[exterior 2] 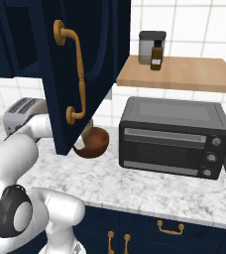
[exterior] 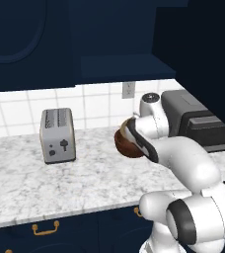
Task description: Pick up the bowls on the counter and stack them on top of one another in the open cabinet. Place the smaller bowl on top of the larger bowl.
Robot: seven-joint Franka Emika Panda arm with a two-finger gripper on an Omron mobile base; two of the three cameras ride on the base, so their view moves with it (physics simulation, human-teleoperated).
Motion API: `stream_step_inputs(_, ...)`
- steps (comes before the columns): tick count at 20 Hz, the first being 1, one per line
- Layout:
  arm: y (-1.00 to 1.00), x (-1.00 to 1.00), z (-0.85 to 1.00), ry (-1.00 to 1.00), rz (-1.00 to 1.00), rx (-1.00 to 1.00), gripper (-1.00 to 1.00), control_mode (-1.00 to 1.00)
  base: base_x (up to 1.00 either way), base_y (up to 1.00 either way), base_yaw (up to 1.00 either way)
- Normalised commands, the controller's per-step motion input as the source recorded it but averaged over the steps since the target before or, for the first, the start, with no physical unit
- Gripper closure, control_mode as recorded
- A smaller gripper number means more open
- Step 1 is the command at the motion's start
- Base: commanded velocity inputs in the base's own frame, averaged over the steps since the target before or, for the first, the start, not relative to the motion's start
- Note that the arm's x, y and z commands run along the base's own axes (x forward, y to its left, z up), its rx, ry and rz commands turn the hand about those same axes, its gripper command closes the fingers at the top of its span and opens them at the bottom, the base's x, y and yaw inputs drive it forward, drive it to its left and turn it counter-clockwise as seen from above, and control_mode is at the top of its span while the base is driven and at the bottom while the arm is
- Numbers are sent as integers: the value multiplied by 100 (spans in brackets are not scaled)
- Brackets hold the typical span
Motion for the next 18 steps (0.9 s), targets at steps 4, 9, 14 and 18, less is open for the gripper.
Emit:
stream_step_inputs(4, -25, 17, -12, 1, 0, 0, 100, -100, 0, 0, 0)
stream_step_inputs(9, -9, 3, -29, 11, 0, 0, 100, -100, 0, 0, 0)
stream_step_inputs(14, 0, 1, -23, 1, 0, 0, 100, -100, 0, 0, 0)
stream_step_inputs(18, 0, 19, -1, 0, 0, 0, 100, -100, 0, 0, 0)
